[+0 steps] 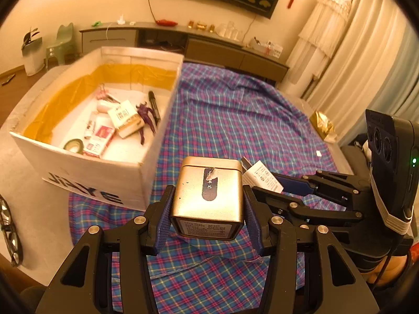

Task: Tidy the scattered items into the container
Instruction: 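Lift the gold tin and charger and carry them over the white box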

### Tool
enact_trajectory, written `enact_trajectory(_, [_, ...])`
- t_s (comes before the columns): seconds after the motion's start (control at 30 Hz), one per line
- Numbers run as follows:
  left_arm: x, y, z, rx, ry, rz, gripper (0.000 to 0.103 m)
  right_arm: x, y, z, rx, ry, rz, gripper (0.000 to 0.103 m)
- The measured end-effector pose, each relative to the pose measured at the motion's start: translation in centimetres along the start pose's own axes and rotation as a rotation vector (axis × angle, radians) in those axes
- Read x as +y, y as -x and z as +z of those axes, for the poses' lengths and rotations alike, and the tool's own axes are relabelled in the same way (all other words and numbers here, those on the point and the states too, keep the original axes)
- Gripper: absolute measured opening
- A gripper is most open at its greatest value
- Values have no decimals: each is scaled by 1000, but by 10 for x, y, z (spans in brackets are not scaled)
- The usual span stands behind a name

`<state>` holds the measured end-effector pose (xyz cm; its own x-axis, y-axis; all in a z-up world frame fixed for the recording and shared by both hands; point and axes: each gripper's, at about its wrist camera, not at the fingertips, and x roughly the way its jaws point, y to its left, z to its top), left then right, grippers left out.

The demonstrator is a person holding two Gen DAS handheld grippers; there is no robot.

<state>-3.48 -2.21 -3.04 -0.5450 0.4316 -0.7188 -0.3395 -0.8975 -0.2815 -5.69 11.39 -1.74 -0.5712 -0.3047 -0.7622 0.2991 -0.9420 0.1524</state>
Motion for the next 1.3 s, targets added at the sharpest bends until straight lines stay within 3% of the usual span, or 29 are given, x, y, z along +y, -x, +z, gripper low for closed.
enact_trajectory(0.47, [40, 39, 14, -73, 57, -2, 52, 35, 9, 39, -17, 60, 47, 32])
enact_trajectory(1.3, [108, 74, 55, -173, 124, 40, 52, 78, -4, 109, -18, 188, 37, 32])
